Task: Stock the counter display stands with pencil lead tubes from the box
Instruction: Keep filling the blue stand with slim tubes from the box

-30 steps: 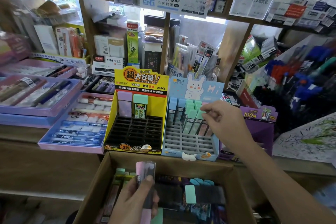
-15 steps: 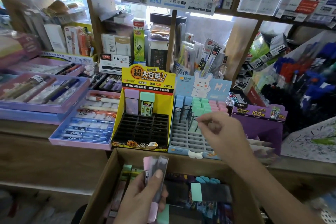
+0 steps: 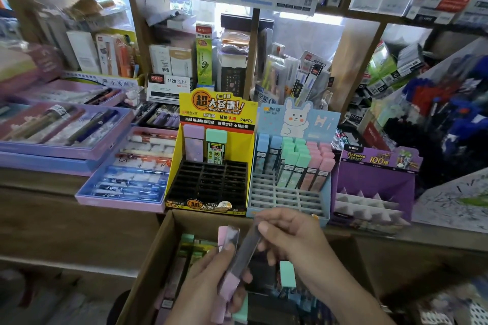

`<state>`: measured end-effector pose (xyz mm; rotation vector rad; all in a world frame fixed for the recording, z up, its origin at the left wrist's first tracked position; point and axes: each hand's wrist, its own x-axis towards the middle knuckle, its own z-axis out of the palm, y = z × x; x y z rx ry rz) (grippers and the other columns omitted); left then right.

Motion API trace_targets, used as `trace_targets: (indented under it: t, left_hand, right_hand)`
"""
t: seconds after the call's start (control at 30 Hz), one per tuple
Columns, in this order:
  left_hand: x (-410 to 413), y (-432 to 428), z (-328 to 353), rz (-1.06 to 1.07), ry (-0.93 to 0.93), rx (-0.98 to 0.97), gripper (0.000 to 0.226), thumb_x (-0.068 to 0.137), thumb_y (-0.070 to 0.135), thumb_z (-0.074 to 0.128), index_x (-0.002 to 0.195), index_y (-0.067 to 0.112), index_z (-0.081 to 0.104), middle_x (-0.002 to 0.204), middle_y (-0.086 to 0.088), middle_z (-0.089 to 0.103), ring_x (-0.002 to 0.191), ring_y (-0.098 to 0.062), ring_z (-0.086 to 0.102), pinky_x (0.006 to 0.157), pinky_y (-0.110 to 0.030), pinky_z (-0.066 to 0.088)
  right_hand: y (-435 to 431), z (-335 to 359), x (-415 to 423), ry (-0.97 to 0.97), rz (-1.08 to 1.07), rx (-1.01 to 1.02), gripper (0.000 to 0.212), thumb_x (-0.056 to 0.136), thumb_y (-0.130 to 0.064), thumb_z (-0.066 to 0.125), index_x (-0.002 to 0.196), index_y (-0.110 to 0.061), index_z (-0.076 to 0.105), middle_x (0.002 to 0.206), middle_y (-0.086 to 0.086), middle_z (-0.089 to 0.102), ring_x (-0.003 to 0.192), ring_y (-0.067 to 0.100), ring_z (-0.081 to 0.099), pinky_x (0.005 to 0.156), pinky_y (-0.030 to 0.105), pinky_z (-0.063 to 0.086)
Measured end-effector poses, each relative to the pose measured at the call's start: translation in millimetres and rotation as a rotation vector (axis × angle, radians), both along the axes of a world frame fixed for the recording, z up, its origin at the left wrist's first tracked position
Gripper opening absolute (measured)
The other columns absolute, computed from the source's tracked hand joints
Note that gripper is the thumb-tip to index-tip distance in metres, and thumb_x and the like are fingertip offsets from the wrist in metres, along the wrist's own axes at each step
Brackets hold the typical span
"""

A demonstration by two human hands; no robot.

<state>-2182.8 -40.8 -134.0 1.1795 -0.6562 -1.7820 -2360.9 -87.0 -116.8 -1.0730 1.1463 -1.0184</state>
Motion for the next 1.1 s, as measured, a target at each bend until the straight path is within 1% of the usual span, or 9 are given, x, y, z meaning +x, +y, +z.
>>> trace_targets:
  t: [0.13, 0.23, 0.5, 0.63, 0.7, 0.77, 0.87, 1.0, 1.1]
  left_hand:
    - [2.4, -3.2, -4.2, 0.030, 0.045, 0.014, 0.033, 0.085, 0.023, 0.068, 0.104, -0.004, 0.065, 0.073, -0.021, 0.064, 0.041, -0.020, 0.041, 0.041, -0.023, 0.029]
    - [2.3, -6.3, -8.6, 0.072, 0.052, 0.020, 0.039, 0.074, 0.018, 0.076, 0.102, -0.004, 0.061, 0.058, -0.015, 0.053, 0.039, -0.017, 0.036, 0.035, -0.022, 0.028]
    - [3.7, -8.1, -13.0, 0.182, -0.003, -0.053, 0.043, 0.062, 0.016, 0.083, 0.094, 0.006, 0.056, 0.052, -0.010, 0.042, 0.038, -0.016, 0.033, 0.037, -0.020, 0.028]
    - [3.8, -8.3, -13.4, 0.158, -0.067, -0.137, 0.029, 0.057, 0.023, 0.086, 0.078, 0.017, 0.066, 0.050, -0.013, 0.040, 0.038, -0.015, 0.032, 0.043, -0.021, 0.027]
    - [3.2, -7.7, -14.0, 0.120, -0.108, -0.164, 0.027, 0.058, 0.025, 0.086, 0.076, 0.017, 0.066, 0.051, -0.015, 0.042, 0.040, -0.017, 0.034, 0.045, -0.023, 0.029]
    - [2.6, -7.4, -16.1, 0.103, -0.114, -0.155, 0.039, 0.061, 0.026, 0.084, 0.089, 0.007, 0.064, 0.052, -0.016, 0.044, 0.040, -0.019, 0.037, 0.043, -0.024, 0.032]
    - [2.1, -8.3, -14.9, 0.119, -0.029, -0.105, 0.039, 0.070, 0.030, 0.079, 0.096, 0.003, 0.066, 0.058, -0.019, 0.050, 0.041, -0.019, 0.038, 0.040, -0.023, 0.030]
    - [4.1, -13.3, -16.0, 0.165, 0.088, -0.054, 0.038, 0.086, 0.031, 0.061, 0.096, -0.006, 0.065, 0.083, -0.029, 0.069, 0.041, -0.022, 0.042, 0.038, -0.022, 0.031]
    - [3.6, -16.1, -19.4, 0.174, 0.156, -0.014, 0.036, 0.089, 0.027, 0.054, 0.091, -0.007, 0.063, 0.074, -0.027, 0.066, 0.036, -0.022, 0.042, 0.035, -0.019, 0.032]
  right_hand:
    - [-1.0, 4.8, -18.9, -0.127, -0.007, -0.013, 0.016, 0.090, -0.008, 0.070, 0.104, -0.005, 0.076, 0.100, 0.027, 0.072, 0.079, 0.029, 0.070, 0.068, 0.034, 0.059]
    - [1.5, 4.1, -29.0, -0.193, 0.053, -0.004, 0.027, 0.092, -0.022, 0.073, 0.106, 0.001, 0.074, 0.104, 0.030, 0.071, 0.085, 0.032, 0.071, 0.074, 0.036, 0.062]
    - [6.4, 1.3, -33.4, 0.066, 0.122, -0.010, 0.024, 0.079, -0.010, 0.086, 0.100, -0.018, 0.077, 0.097, 0.020, 0.077, 0.086, 0.035, 0.076, 0.076, 0.035, 0.062]
    - [10.4, 6.7, -27.2, 0.262, 0.247, -0.018, 0.034, 0.075, -0.025, 0.092, 0.105, -0.031, 0.078, 0.092, 0.009, 0.078, 0.080, 0.029, 0.076, 0.076, 0.032, 0.062]
    - [12.6, 6.8, -21.3, 0.353, 0.288, -0.023, 0.034, 0.074, -0.033, 0.092, 0.106, -0.033, 0.079, 0.092, 0.003, 0.079, 0.084, 0.023, 0.076, 0.082, 0.031, 0.062]
    - [14.1, 7.1, -17.3, 0.403, 0.335, -0.038, 0.028, 0.078, -0.034, 0.089, 0.104, -0.030, 0.081, 0.093, 0.000, 0.079, 0.087, 0.017, 0.076, 0.086, 0.031, 0.061]
    - [14.7, 10.0, -18.0, 0.402, 0.356, -0.063, 0.013, 0.084, -0.029, 0.084, 0.097, -0.026, 0.082, 0.087, -0.005, 0.079, 0.078, 0.005, 0.071, 0.075, 0.020, 0.054]
    - [9.7, 14.8, -32.8, 0.403, 0.191, -0.118, 0.011, 0.084, -0.021, 0.084, 0.092, -0.026, 0.078, 0.093, 0.001, 0.079, 0.090, 0.016, 0.075, 0.090, 0.033, 0.059]
    - [4.6, 24.4, -47.0, 0.326, 0.098, -0.186, 0.022, 0.086, -0.012, 0.082, 0.099, -0.026, 0.072, 0.098, 0.006, 0.079, 0.094, 0.024, 0.075, 0.089, 0.038, 0.062]
